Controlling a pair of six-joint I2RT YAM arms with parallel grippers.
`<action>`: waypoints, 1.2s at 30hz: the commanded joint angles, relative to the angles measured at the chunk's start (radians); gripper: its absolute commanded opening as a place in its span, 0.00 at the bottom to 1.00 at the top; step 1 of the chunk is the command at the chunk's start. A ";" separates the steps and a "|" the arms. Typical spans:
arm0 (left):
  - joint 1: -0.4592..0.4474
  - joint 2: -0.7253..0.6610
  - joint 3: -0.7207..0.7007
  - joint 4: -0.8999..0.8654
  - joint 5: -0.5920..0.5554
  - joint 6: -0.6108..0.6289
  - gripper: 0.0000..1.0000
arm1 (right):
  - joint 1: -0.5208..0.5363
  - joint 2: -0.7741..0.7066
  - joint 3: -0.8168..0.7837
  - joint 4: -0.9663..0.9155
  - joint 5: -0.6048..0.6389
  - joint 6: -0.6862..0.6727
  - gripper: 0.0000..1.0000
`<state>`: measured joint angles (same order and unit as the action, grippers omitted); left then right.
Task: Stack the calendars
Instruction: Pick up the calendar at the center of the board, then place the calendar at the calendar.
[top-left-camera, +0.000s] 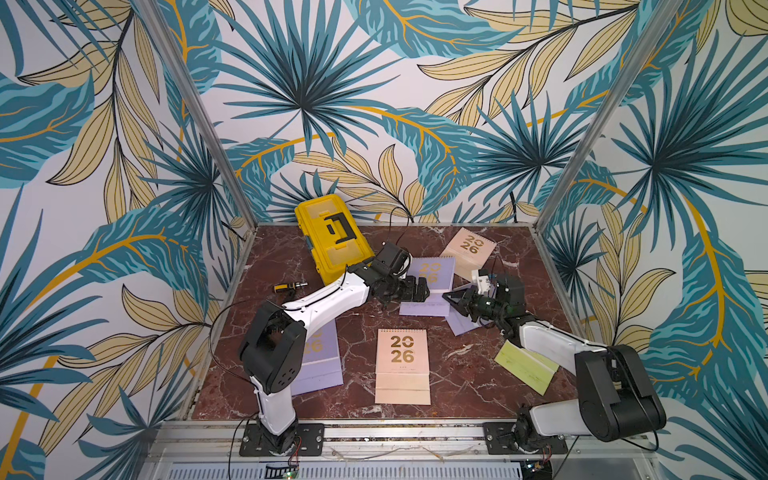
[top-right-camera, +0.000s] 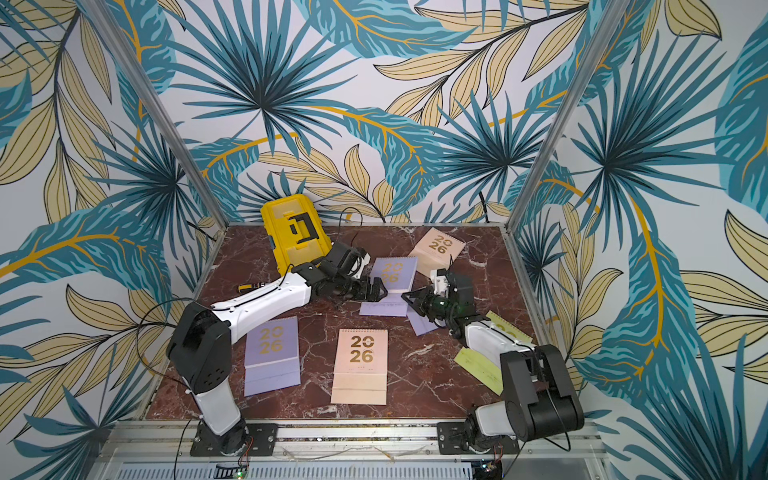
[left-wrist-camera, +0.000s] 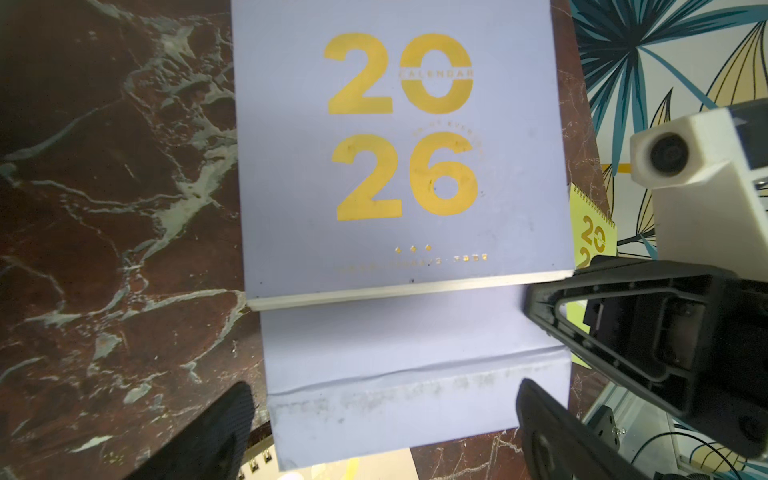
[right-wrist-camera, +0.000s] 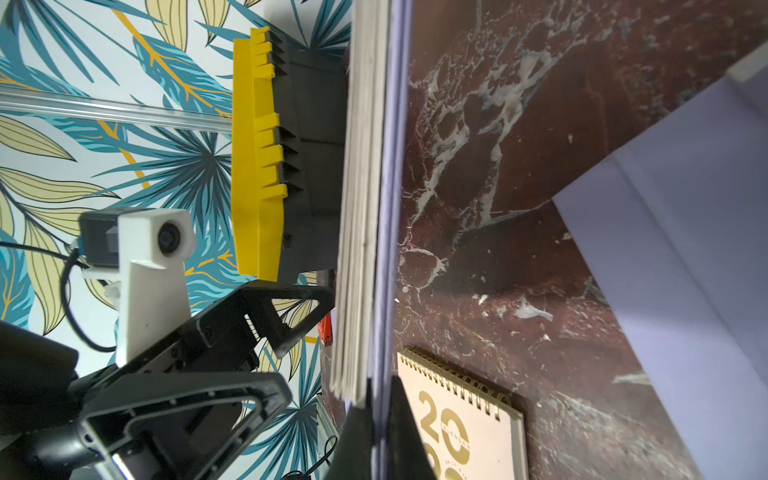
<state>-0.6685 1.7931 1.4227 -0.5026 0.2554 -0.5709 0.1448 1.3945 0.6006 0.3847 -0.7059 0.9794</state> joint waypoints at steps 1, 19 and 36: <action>-0.005 -0.053 -0.019 0.021 -0.019 -0.006 0.99 | -0.002 -0.047 0.020 0.003 -0.035 -0.021 0.00; -0.001 -0.341 -0.294 -0.002 -0.084 -0.093 1.00 | 0.049 -0.368 -0.210 -0.066 -0.112 0.005 0.00; 0.049 -0.481 -0.479 -0.026 -0.038 -0.135 0.99 | 0.361 -0.666 -0.501 -0.028 0.133 0.170 0.00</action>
<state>-0.6281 1.3399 0.9630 -0.5213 0.2066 -0.7002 0.4728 0.7349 0.1200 0.2626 -0.6273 1.1217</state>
